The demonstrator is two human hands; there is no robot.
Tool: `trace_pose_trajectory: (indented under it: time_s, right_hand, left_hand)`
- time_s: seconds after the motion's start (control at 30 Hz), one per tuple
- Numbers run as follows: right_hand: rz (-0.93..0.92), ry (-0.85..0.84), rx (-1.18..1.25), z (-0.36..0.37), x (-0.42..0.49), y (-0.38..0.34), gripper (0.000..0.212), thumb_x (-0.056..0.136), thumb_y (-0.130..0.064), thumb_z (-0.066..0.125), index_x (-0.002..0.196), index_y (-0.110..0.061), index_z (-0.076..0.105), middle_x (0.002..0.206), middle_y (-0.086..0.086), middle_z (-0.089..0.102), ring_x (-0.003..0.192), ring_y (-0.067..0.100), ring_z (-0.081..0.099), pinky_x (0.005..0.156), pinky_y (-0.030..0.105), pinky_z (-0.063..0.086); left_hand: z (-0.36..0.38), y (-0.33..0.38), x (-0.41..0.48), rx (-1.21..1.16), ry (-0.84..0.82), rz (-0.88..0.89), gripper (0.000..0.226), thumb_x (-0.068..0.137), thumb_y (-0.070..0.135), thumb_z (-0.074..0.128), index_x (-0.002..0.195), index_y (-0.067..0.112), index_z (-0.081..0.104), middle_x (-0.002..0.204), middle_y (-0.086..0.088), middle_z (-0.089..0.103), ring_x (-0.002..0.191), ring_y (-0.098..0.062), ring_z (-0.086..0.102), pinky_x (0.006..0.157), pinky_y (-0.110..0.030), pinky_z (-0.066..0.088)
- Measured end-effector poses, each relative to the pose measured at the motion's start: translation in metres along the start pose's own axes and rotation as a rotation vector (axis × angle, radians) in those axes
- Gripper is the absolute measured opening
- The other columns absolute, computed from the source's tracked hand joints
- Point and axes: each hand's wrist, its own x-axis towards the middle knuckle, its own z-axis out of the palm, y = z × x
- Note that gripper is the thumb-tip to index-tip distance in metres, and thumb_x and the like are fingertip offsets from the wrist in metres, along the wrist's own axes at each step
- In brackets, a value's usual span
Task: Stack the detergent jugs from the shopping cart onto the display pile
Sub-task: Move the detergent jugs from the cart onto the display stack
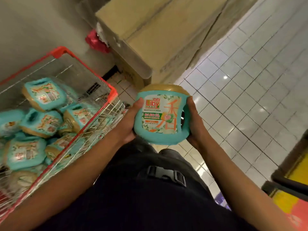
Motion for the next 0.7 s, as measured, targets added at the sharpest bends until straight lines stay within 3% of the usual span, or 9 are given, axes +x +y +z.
trace_pose_trajectory:
  time_s: [0.23, 0.37, 0.53, 0.7]
  right_hand:
    - [-0.024, 0.154, 0.127, -0.065, 0.036, -0.038, 0.06, 0.1, -0.07, 0.041, 0.125, -0.023, 0.069, 0.111, 0.002, 0.077, 0.112, 0.026, 0.073, 0.098, 0.047, 0.061]
    - [-0.029, 0.214, 0.149, -0.094, 0.073, -0.074, 0.066, 0.095, -0.072, 0.043, 0.128, -0.021, 0.068, 0.111, 0.003, 0.076, 0.116, 0.031, 0.071, 0.102, 0.049, 0.059]
    - [-0.053, 0.244, 0.189, -0.133, 0.124, -0.129, 0.069, 0.091, -0.073, 0.046, 0.13, -0.02, 0.067, 0.105, -0.002, 0.078, 0.111, 0.026, 0.073, 0.094, 0.045, 0.061]
    - [-0.065, 0.259, 0.236, -0.162, 0.17, -0.184, 0.071, 0.09, -0.072, 0.047, 0.132, -0.018, 0.068, 0.117, 0.007, 0.075, 0.125, 0.037, 0.067, 0.11, 0.063, 0.05]
  left_hand:
    - [0.061, 0.034, 0.088, 0.095, -0.137, -0.097, 0.065, 0.082, 0.072, 0.074, 0.131, 0.028, 0.075, 0.138, -0.012, 0.07, 0.127, -0.032, 0.068, 0.094, -0.044, 0.061]
    - [0.091, 0.061, 0.149, 0.128, -0.193, -0.114, 0.07, 0.078, 0.073, 0.077, 0.132, 0.028, 0.074, 0.139, -0.015, 0.069, 0.126, -0.035, 0.068, 0.092, -0.046, 0.061]
    - [0.135, 0.104, 0.222, 0.131, -0.24, -0.128, 0.076, 0.078, 0.071, 0.079, 0.137, 0.023, 0.07, 0.141, -0.018, 0.067, 0.129, -0.037, 0.066, 0.095, -0.048, 0.06]
    - [0.178, 0.149, 0.276, 0.155, -0.242, -0.132, 0.086, 0.068, 0.073, 0.084, 0.135, 0.022, 0.07, 0.138, -0.018, 0.069, 0.125, -0.037, 0.068, 0.095, -0.049, 0.061]
